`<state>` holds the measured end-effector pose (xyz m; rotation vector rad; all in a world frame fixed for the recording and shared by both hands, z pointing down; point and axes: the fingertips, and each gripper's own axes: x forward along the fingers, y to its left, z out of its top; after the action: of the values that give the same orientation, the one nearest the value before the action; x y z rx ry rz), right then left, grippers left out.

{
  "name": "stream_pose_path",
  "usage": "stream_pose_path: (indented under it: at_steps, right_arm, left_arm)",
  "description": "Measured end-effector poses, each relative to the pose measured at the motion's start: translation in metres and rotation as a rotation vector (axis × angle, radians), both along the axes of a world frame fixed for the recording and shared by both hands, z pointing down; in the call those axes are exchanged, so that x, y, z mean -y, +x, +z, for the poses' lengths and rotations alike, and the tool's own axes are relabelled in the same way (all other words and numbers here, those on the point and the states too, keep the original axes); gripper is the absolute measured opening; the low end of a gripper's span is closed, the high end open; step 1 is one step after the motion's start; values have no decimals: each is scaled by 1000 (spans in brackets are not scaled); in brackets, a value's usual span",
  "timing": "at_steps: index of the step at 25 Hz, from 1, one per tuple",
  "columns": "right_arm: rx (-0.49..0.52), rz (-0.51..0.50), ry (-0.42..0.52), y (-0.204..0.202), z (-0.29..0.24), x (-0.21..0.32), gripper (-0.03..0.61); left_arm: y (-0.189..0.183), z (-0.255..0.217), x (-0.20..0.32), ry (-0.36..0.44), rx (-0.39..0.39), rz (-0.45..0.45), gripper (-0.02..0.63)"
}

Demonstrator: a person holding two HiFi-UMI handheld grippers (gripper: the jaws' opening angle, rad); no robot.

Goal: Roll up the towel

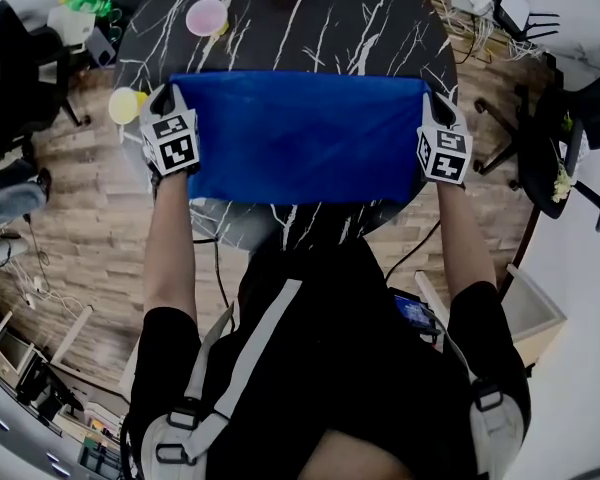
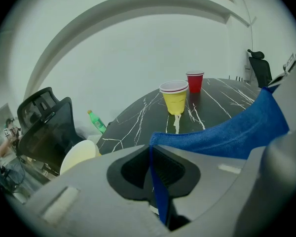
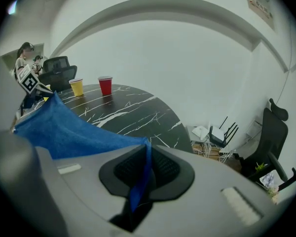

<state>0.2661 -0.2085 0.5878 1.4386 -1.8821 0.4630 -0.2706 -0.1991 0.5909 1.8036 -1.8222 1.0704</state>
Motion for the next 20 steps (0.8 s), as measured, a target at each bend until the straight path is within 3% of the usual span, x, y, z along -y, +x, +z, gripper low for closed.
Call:
stream_pose_path:
  at_steps: [3, 6, 10, 20]
  right_arm:
    - [0, 12, -3, 1, 1, 1, 58]
    - [28, 17, -33, 2, 5, 0, 158]
    - [18, 10, -48, 4, 5, -6, 163]
    - [2, -40, -76, -23, 5, -52, 166]
  left_arm:
    - [-1, 4, 0, -21, -10, -6, 37]
    - [2, 10, -2, -49, -22, 16, 114]
    - [11, 14, -5, -78, -42, 50, 184]
    - [36, 11, -49, -96, -68, 114, 199]
